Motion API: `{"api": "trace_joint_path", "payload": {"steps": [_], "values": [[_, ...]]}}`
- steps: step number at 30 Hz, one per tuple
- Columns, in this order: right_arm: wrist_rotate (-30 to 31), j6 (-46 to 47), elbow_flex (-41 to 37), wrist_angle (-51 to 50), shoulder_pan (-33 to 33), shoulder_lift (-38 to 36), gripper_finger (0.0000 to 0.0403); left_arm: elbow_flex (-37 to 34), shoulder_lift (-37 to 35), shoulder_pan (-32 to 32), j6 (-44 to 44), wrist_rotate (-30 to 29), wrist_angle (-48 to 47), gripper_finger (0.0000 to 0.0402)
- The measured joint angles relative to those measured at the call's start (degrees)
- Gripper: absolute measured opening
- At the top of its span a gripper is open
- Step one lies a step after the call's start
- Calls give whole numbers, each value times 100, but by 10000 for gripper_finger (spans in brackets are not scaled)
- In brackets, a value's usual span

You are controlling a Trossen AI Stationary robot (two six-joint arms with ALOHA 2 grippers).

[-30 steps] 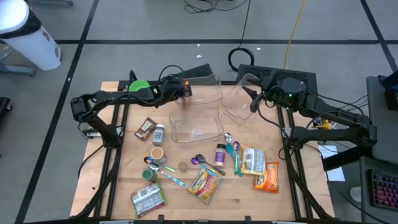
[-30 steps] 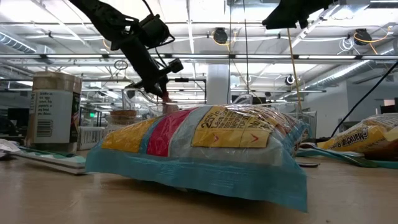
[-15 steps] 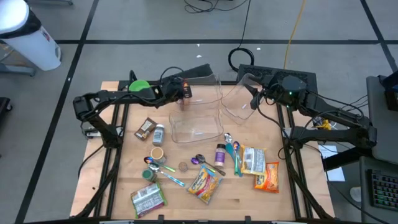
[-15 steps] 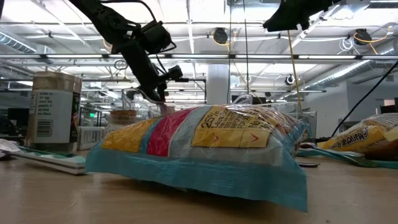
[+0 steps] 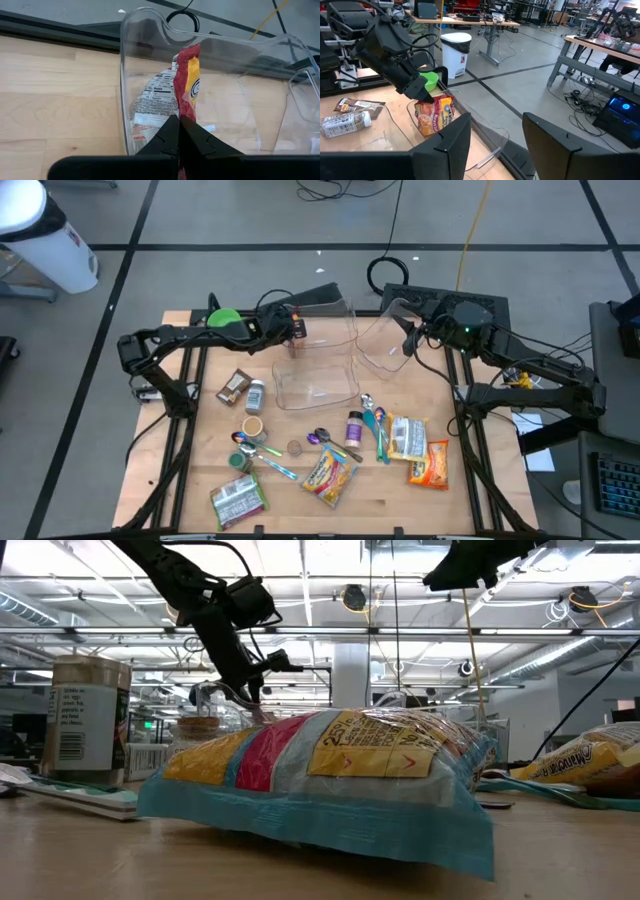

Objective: Pick & Place Food Item
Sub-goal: Put the red noodle pack into the top left transparent bin

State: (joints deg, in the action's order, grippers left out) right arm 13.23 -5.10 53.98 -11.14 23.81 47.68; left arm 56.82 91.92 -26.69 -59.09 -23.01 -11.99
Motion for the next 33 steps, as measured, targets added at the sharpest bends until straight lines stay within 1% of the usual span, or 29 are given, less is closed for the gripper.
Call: {"api": "trace_joint_path", "payload": {"steps": [6, 13, 16, 20, 26, 29, 33], "values": [[0, 124, 0, 0, 0, 1, 171, 0, 0, -90, -111, 20, -10, 7], [0, 144, 0, 0, 0, 0, 171, 0, -2, -230, -125, 318, -54, 14], [0, 144, 0, 0, 0, 2, 171, 0, -4, -265, -122, 392, -167, 34], [0, 144, 0, 3, 0, 2, 171, 0, -50, -263, -103, 409, -244, 74], [11, 144, 0, 13, 1, 14, 171, 0, -310, -313, 398, 399, -304, 135], [9, 144, 2, 17, 47, 71, 171, 0, -445, -393, 573, 366, -369, 155], [6, 149, 2, 21, 66, 159, 171, 0, -533, -495, 688, 364, -642, 172]]}}
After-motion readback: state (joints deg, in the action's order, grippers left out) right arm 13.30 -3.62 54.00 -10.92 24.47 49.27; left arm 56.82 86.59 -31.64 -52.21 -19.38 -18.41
